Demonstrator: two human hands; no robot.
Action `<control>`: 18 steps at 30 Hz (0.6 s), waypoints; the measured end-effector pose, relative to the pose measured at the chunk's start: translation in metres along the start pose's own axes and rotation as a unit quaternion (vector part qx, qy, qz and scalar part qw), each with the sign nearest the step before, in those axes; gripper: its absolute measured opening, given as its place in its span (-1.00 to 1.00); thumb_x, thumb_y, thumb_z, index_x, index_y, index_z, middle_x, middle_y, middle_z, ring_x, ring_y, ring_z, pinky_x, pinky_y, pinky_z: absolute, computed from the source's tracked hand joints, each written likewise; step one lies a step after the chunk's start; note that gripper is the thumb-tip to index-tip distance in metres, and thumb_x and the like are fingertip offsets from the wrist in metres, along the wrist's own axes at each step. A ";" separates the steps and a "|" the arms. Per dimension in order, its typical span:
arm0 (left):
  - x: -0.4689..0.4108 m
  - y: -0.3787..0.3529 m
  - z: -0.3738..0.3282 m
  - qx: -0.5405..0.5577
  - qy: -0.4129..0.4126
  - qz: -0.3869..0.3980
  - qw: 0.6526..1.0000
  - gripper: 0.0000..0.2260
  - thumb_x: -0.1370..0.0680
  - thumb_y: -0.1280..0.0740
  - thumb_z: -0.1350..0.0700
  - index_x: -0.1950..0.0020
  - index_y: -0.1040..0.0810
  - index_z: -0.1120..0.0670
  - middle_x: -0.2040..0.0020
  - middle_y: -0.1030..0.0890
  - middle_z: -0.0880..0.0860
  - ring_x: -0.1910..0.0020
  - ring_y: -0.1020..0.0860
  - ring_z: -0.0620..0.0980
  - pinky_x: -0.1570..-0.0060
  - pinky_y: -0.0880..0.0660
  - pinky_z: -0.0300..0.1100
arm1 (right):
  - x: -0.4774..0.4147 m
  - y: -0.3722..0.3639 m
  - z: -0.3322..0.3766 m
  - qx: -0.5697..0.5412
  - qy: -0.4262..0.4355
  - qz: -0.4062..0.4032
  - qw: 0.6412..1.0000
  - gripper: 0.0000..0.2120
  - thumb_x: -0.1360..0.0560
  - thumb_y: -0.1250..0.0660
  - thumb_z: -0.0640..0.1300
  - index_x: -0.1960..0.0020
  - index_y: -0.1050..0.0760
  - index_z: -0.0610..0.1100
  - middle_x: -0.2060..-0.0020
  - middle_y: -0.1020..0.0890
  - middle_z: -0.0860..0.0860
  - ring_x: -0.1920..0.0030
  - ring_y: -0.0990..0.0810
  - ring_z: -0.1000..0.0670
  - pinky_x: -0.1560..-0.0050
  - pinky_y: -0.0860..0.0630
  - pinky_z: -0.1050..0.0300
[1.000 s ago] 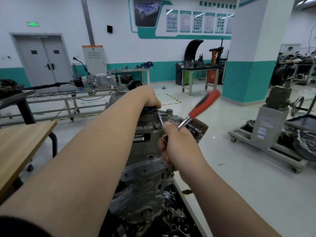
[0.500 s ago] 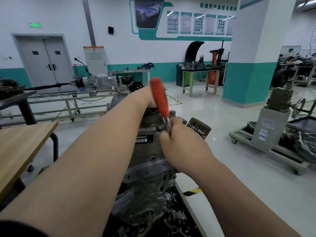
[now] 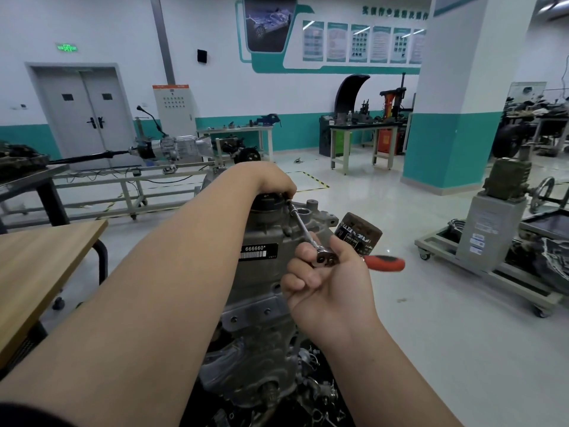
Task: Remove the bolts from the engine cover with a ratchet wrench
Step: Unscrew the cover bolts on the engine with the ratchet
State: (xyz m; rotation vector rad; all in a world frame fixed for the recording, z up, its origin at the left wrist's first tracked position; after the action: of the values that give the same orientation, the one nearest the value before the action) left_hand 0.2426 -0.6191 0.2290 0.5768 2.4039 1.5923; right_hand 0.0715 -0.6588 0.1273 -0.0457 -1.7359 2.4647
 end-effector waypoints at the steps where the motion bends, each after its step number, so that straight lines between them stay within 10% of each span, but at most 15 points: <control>1: 0.000 0.000 0.000 -0.004 -0.001 0.003 1.000 -0.84 -0.47 -0.36 0.00 0.20 -0.52 0.07 0.17 -0.49 0.05 0.30 -0.44 -0.01 0.34 -0.35 -0.17 | -0.001 0.001 0.001 -0.025 -0.004 0.004 1.000 -0.76 -0.59 -0.09 0.00 0.15 -0.33 -0.13 0.46 -0.38 0.01 0.62 -0.20 0.07 0.58 -0.24 0.27; 13: -0.001 0.001 -0.002 -0.011 0.001 0.013 1.000 -0.83 -0.51 -0.35 0.02 0.07 -0.51 0.11 0.14 -0.47 0.08 0.26 -0.44 0.02 0.28 -0.39 -0.15 | -0.005 0.008 0.012 0.207 0.053 -0.044 0.976 -0.83 -0.60 -0.10 -0.05 0.00 -0.41 -0.11 0.50 -0.41 0.01 0.60 -0.21 0.05 0.55 -0.29 0.23; 18: -0.003 0.001 -0.002 -0.010 0.010 0.011 1.000 -0.82 -0.48 -0.38 0.01 0.12 -0.52 0.12 0.13 -0.52 0.12 0.26 -0.49 0.06 0.30 -0.44 -0.15 | -0.001 -0.001 0.032 0.626 0.157 -0.072 0.761 -0.82 -0.58 -0.13 -0.07 0.06 -0.42 -0.16 0.47 -0.46 -0.03 0.55 -0.38 0.03 0.49 -0.36 0.20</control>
State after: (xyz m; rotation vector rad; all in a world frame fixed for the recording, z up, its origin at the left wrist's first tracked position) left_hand 0.2449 -0.6217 0.2301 0.5885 2.4002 1.6361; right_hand 0.0698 -0.6888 0.1395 -0.1629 0.2294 2.7109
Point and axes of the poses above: each hand's wrist, its own x-axis away from the middle knuckle, its own y-axis out of the back of the hand, z = x × y, the point moved 1 cm from there along -x, towards the middle knuckle
